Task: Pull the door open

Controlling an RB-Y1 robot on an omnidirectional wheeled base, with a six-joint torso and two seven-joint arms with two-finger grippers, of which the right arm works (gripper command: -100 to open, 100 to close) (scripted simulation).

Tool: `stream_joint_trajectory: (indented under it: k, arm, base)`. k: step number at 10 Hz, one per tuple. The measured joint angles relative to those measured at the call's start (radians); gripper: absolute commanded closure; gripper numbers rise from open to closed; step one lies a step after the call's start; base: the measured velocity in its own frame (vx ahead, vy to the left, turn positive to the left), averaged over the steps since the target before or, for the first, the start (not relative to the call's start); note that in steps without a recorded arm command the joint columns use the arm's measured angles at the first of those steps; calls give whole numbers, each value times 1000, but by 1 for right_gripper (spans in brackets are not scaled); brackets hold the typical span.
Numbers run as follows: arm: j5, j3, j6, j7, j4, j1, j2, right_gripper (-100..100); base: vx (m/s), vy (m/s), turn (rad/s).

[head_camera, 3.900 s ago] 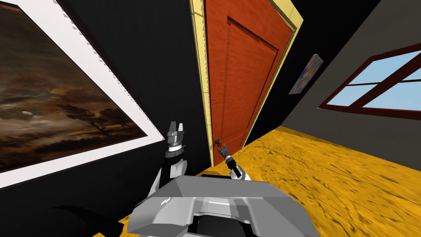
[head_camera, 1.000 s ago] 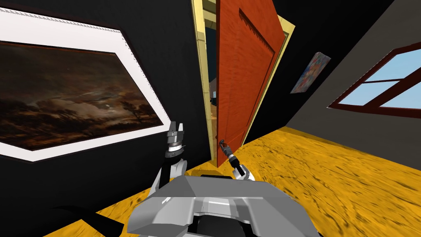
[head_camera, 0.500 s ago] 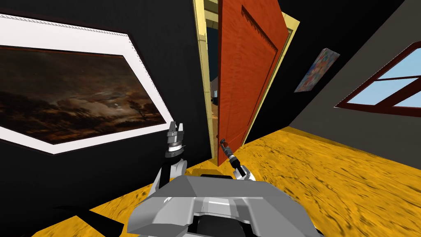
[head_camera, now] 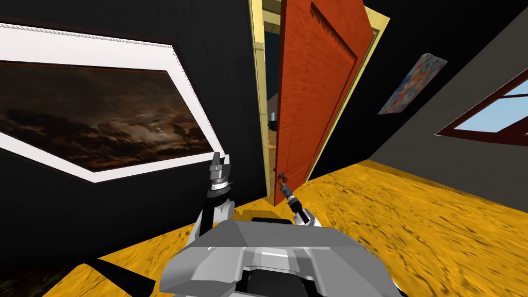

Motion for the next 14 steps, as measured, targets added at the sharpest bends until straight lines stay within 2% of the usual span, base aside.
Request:
stream_joint_trajectory:
  k: [1,2,4,7,9,13,14]
  arm:
    - [-5,2,-12,-17,17,-12,2,100]
    - [-14,6,-20,-40,23,-16,-1,-100]
    - [16,-4,-32,-11,13,-9,-14,-100]
    - [74,-31,-76,71,30,-10,-36,-100]
    - [126,-46,-91,127,-2,12,-55,-100]
    - [206,-76,-132,226,-9,23,-83,-100]
    - [230,-85,-146,254,-13,28,-95,-100]
  base:
    - [-32,9,72]
    - [-56,23,7]
    - [-90,35,-33]
    - [-81,-12,-25]
    - [-78,-42,-33]
    - [-30,-57,-26]
    - [1,-86,-31]
